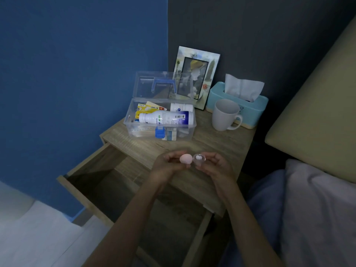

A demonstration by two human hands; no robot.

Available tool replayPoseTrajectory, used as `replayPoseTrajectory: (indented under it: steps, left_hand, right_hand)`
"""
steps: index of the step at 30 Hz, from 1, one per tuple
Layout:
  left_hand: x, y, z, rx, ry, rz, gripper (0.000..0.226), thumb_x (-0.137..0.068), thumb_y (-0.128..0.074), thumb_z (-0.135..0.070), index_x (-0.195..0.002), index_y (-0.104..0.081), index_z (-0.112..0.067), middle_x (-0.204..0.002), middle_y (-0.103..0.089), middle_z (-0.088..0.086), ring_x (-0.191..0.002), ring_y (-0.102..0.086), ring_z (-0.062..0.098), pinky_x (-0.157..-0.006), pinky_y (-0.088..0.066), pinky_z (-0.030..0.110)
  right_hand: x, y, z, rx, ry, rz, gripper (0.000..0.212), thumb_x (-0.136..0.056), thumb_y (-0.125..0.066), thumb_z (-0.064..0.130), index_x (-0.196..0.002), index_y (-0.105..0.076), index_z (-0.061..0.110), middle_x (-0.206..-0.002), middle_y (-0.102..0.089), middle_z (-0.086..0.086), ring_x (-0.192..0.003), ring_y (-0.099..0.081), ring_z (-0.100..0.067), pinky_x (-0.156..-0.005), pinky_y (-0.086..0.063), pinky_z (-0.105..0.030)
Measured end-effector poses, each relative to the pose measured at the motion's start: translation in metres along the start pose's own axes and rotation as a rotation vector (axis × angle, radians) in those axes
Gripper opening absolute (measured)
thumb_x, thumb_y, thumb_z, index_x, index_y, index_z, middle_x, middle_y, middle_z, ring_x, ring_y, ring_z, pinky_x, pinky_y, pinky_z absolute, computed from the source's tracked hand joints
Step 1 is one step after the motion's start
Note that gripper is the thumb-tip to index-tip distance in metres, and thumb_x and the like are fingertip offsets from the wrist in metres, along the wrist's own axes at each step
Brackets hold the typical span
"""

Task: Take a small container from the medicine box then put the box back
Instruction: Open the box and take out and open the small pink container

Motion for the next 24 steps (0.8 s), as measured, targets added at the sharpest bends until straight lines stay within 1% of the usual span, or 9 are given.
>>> replayPoseTrajectory:
  steps: [1, 3, 6, 10, 14, 17, 21, 22, 24]
  left_hand:
    - [0.0, 0.001, 0.001, -0.055, -0.005, -0.017, 0.048, -0.067, -0.079, 0.002, -0.112, -0.069, -0.011, -0.111, -0.072, 0.008, -0.099, -0.068, 0.016, -0.082, -0.056, 0.022]
    - [-0.001, 0.0, 0.001, -0.097, -0.038, -0.037, 0.047, -0.064, -0.079, 0.008, -0.109, -0.069, -0.005, -0.106, -0.073, 0.012, -0.088, -0.067, 0.013, -0.071, -0.056, 0.014]
    - [-0.004, 0.0, -0.002, -0.204, -0.137, -0.092, 0.046, -0.061, -0.079, 0.012, -0.103, -0.07, -0.002, -0.101, -0.072, 0.016, -0.086, -0.065, 0.016, -0.076, -0.055, 0.02]
    - [-0.007, -0.003, -0.006, -0.439, -0.245, -0.119, 0.041, -0.062, -0.082, 0.001, -0.099, -0.072, -0.015, -0.097, -0.071, 0.001, -0.096, -0.067, 0.021, -0.09, -0.054, 0.034]
    - [-0.005, -0.008, -0.01, -0.679, -0.332, -0.15, 0.043, -0.063, -0.083, -0.013, -0.105, -0.074, -0.016, -0.108, -0.07, 0.006, -0.107, -0.06, 0.025, -0.096, -0.048, 0.042]
    - [-0.005, -0.013, -0.009, -0.768, -0.343, -0.131, 0.046, -0.066, -0.082, -0.018, -0.111, -0.072, -0.016, -0.114, -0.067, 0.007, -0.113, -0.056, 0.027, -0.097, -0.046, 0.042]
    - [-0.003, -0.013, -0.011, -0.801, -0.36, -0.135, 0.046, -0.069, -0.08, -0.02, -0.114, -0.071, -0.016, -0.116, -0.067, 0.007, -0.116, -0.053, 0.026, -0.099, -0.044, 0.041]
    - [-0.001, -0.013, -0.013, -0.804, -0.374, -0.138, 0.045, -0.07, -0.08, -0.02, -0.113, -0.071, -0.015, -0.116, -0.067, 0.007, -0.116, -0.053, 0.026, -0.099, -0.043, 0.04]
    - [0.001, -0.013, -0.014, -0.811, -0.408, -0.136, 0.042, -0.071, -0.08, -0.02, -0.112, -0.072, -0.015, -0.114, -0.068, 0.006, -0.115, -0.052, 0.026, -0.099, -0.042, 0.038]
  right_hand:
    - [-0.001, 0.001, 0.0, 0.027, 0.022, 0.014, 0.027, -0.073, -0.08, 0.016, -0.095, -0.069, 0.027, -0.09, -0.076, 0.018, -0.083, -0.069, 0.008, -0.064, -0.053, -0.008]
    - [-0.002, 0.001, -0.001, 0.049, 0.043, 0.064, 0.039, -0.076, -0.077, 0.007, -0.11, -0.066, 0.023, -0.093, -0.075, 0.015, -0.082, -0.068, 0.011, -0.067, -0.05, -0.003]
    - [-0.001, -0.001, 0.0, 0.286, 0.106, 0.071, 0.046, -0.084, -0.071, 0.014, -0.128, -0.06, 0.02, -0.114, -0.06, 0.019, -0.088, -0.054, 0.024, -0.073, -0.04, 0.007]
    - [0.001, -0.002, 0.002, 0.473, 0.206, -0.003, 0.036, -0.084, -0.071, 0.022, -0.119, -0.065, 0.022, -0.108, -0.057, 0.024, -0.093, -0.049, 0.022, -0.082, -0.039, 0.0]
    - [0.003, 0.002, 0.001, 0.557, 0.27, -0.023, 0.041, -0.082, -0.073, 0.021, -0.122, -0.065, 0.018, -0.114, -0.06, 0.017, -0.106, -0.054, 0.003, -0.086, -0.035, -0.003]
    - [0.006, 0.003, 0.0, 0.59, 0.292, -0.015, 0.043, -0.082, -0.073, 0.022, -0.124, -0.064, 0.02, -0.115, -0.056, 0.02, -0.11, -0.053, 0.002, -0.088, -0.034, -0.003]
    - [0.009, 0.0, 0.001, 0.595, 0.305, 0.005, 0.038, -0.084, -0.07, 0.019, -0.121, -0.064, 0.02, -0.12, -0.064, 0.011, -0.112, -0.053, -0.001, -0.106, -0.041, -0.027]
    - [0.01, 0.0, 0.002, 0.604, 0.306, 0.005, 0.038, -0.084, -0.069, 0.018, -0.121, -0.064, 0.02, -0.123, -0.065, 0.006, -0.111, -0.052, 0.0, -0.106, -0.041, -0.027]
    - [0.01, -0.001, 0.003, 0.623, 0.324, 0.001, 0.037, -0.085, -0.069, 0.016, -0.121, -0.063, 0.018, -0.126, -0.065, 0.001, -0.109, -0.05, 0.002, -0.095, -0.038, -0.01]
Point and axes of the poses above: each hand's wrist, its own x-axis away from the middle knuckle, its own y-axis out of the back of the hand, z = x × y, the point moved 7 cm from there along -x, towards the middle knuckle
